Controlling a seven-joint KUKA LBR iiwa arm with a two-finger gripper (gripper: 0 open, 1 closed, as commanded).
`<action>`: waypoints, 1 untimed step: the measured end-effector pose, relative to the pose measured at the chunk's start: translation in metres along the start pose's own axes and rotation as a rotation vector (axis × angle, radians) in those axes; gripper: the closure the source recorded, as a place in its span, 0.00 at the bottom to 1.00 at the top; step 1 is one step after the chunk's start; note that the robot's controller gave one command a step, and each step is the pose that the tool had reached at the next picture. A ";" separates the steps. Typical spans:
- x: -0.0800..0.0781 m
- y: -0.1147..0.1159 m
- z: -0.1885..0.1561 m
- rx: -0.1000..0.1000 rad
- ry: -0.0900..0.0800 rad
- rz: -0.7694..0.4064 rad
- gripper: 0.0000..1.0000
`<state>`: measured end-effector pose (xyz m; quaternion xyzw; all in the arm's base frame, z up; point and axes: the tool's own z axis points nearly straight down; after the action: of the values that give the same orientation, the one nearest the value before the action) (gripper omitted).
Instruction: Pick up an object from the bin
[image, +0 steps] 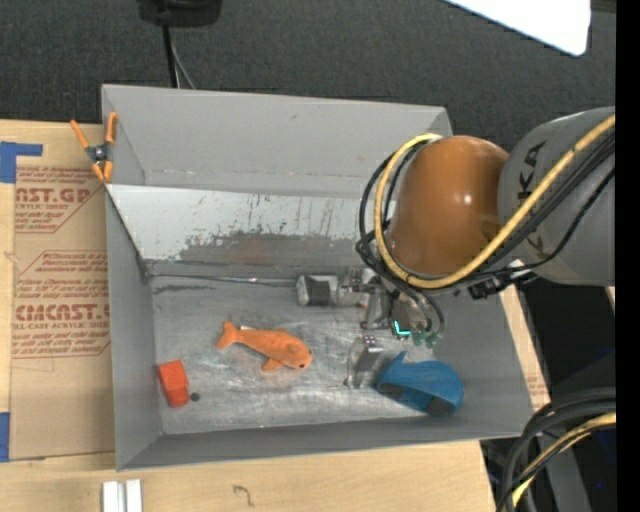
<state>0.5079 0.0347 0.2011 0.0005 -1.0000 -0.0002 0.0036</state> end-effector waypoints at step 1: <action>-0.002 0.000 -0.004 -0.001 -0.008 0.001 0.00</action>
Offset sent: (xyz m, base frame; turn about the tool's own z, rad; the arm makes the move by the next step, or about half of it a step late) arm 0.0272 0.0633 -0.1311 0.0234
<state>0.5097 0.0346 0.2051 0.0001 -1.0000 -0.0005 -0.0005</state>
